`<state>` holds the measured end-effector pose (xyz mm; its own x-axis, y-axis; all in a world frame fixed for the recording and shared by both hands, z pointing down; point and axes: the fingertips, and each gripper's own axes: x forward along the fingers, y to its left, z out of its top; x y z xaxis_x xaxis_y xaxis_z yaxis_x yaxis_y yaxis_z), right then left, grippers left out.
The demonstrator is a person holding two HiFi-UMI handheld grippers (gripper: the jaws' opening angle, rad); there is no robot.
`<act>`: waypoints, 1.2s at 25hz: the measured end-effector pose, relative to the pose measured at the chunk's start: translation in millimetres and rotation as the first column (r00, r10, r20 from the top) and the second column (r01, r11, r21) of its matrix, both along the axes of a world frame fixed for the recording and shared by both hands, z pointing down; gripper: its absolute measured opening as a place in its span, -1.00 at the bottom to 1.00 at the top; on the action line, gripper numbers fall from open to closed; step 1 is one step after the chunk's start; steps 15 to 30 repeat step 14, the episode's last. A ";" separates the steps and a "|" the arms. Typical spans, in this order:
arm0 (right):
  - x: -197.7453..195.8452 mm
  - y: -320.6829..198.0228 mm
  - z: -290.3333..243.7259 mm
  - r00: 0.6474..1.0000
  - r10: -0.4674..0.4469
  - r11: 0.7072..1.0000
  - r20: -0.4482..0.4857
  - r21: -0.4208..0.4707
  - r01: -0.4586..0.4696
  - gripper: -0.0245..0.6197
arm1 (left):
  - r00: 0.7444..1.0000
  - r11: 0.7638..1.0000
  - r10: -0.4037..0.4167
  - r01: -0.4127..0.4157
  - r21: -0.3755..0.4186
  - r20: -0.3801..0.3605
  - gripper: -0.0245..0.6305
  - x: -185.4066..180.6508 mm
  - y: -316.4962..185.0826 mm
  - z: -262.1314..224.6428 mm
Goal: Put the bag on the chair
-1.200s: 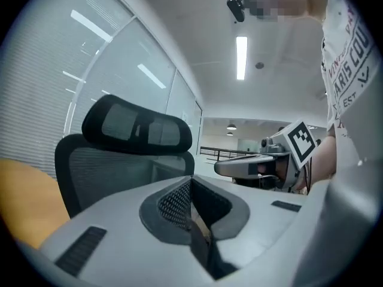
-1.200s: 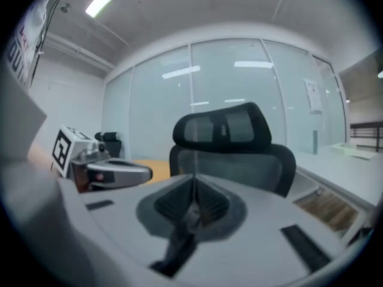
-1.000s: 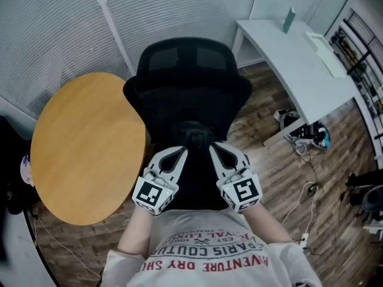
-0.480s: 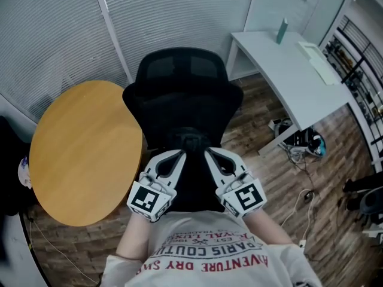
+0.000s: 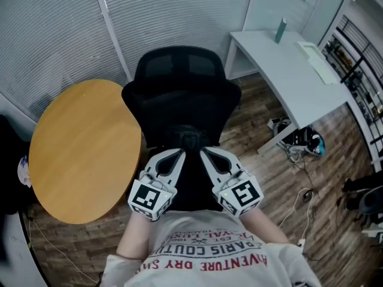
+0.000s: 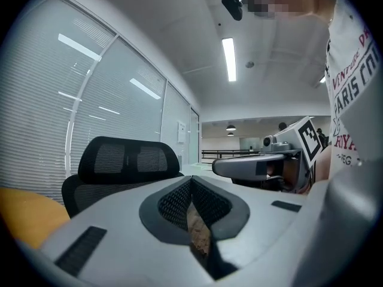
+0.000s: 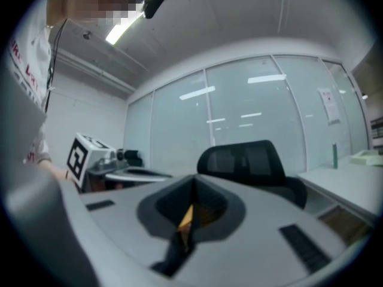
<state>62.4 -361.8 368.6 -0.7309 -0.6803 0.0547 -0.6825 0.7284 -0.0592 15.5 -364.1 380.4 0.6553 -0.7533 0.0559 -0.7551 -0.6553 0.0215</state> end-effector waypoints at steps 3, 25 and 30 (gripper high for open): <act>0.6 -0.8 0.6 1.000 0.004 1.000 0.010 -0.009 -0.004 -0.84 | 1.000 1.000 -0.008 0.008 -0.002 0.012 -0.83 -1.7 -1.1 0.7; -8.1 -2.5 8.8 1.000 -0.006 1.000 -0.002 -0.026 0.006 -0.84 | 1.000 0.999 -0.017 0.017 -0.028 0.010 -0.83 -10.8 -3.6 6.8; -8.1 -2.5 8.8 1.000 -0.006 1.000 -0.002 -0.026 0.006 -0.84 | 1.000 0.999 -0.017 0.017 -0.028 0.010 -0.83 -10.8 -3.6 6.8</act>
